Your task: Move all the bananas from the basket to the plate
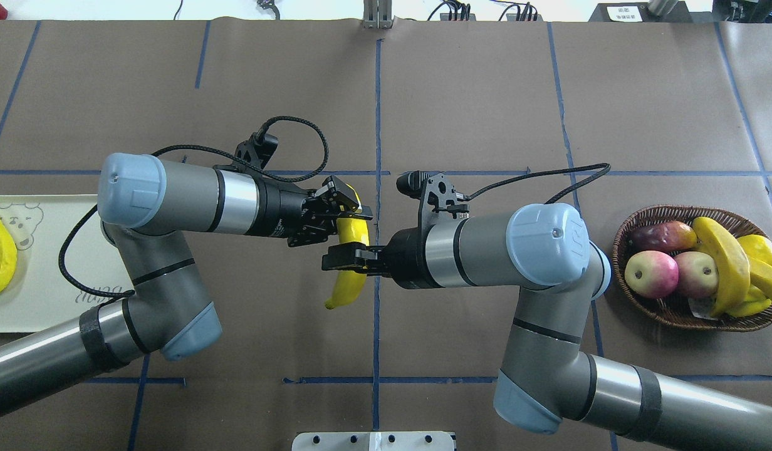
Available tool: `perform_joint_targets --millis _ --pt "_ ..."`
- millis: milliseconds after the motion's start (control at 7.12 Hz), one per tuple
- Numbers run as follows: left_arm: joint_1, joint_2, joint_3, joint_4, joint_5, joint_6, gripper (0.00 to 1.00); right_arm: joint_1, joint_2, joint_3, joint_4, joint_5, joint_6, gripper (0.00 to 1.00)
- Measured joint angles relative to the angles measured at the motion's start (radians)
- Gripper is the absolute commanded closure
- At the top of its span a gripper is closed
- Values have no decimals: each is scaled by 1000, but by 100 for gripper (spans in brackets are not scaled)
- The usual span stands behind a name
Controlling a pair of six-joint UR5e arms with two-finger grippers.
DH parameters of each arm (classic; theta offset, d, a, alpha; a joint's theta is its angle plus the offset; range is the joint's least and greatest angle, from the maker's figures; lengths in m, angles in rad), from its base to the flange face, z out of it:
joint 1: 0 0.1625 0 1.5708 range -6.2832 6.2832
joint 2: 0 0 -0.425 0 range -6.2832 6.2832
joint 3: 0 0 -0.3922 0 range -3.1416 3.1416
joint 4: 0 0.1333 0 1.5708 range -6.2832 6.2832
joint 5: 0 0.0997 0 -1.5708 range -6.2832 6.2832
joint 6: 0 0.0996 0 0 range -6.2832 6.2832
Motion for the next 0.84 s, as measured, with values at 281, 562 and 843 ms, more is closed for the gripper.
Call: perform_joint_targets --millis 281,562,843 --pt "-4 33 -1 0 1 1 96 10 -7 18 -14 16 2 0" --pt "-26 125 -1 6 0 4 96 32 -32 25 -68 40 1 0" --pt "-98 260 2 10 -9 10 96 87 -102 52 -165 65 -8 0"
